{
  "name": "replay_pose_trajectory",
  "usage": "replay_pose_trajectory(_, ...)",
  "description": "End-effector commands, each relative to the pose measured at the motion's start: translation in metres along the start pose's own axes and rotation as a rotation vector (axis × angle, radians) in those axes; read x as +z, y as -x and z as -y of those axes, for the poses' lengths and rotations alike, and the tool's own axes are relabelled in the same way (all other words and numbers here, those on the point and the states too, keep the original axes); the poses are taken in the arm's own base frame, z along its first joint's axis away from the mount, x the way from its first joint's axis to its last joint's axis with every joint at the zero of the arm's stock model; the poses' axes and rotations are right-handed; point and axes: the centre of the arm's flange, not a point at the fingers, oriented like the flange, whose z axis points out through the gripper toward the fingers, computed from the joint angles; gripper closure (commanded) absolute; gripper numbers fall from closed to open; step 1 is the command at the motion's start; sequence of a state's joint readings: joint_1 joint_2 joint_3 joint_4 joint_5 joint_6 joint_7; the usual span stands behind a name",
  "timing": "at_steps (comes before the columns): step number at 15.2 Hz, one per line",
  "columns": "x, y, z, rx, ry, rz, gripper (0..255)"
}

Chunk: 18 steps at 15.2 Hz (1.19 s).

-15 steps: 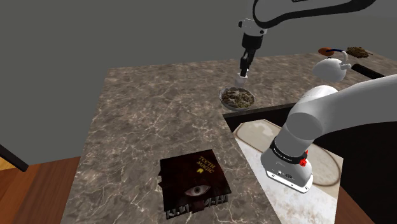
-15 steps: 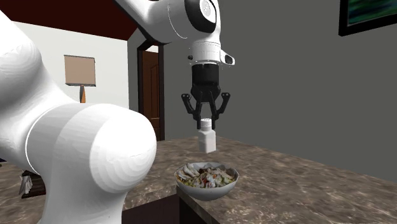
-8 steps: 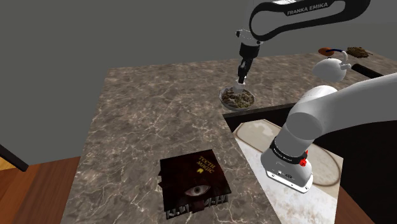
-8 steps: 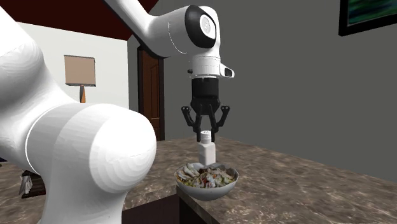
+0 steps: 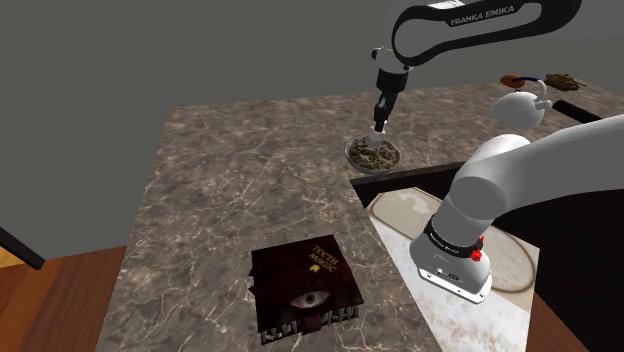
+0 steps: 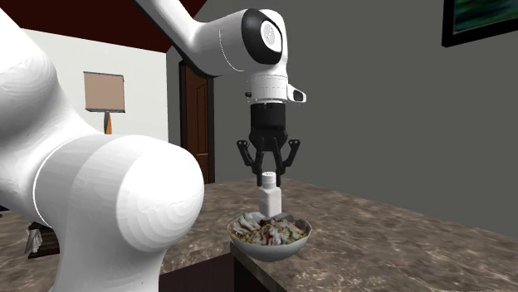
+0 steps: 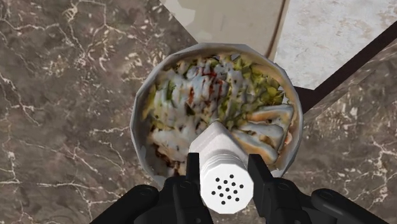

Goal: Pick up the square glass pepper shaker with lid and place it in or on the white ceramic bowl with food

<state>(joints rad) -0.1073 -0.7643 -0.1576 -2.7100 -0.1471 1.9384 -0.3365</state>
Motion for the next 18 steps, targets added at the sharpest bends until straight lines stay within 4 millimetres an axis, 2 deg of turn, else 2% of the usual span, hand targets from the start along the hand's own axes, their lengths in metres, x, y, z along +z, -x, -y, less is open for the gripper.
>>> replay_pose_trajectory(1, 0.000, 0.000, 0.000, 0.000, 0.000, 0.000, 0)
replay_pose_trajectory(6, 0.000, 0.000, 0.000, 0.000, 0.000, 0.000, 0)
replay_pose_trajectory(10, -0.050, 0.000, 0.000, 0.000, 0.000, 0.000, 0)
replay_pose_trajectory(18, -0.050, 0.000, 0.000, 0.000, 0.000, 0.000, 0)
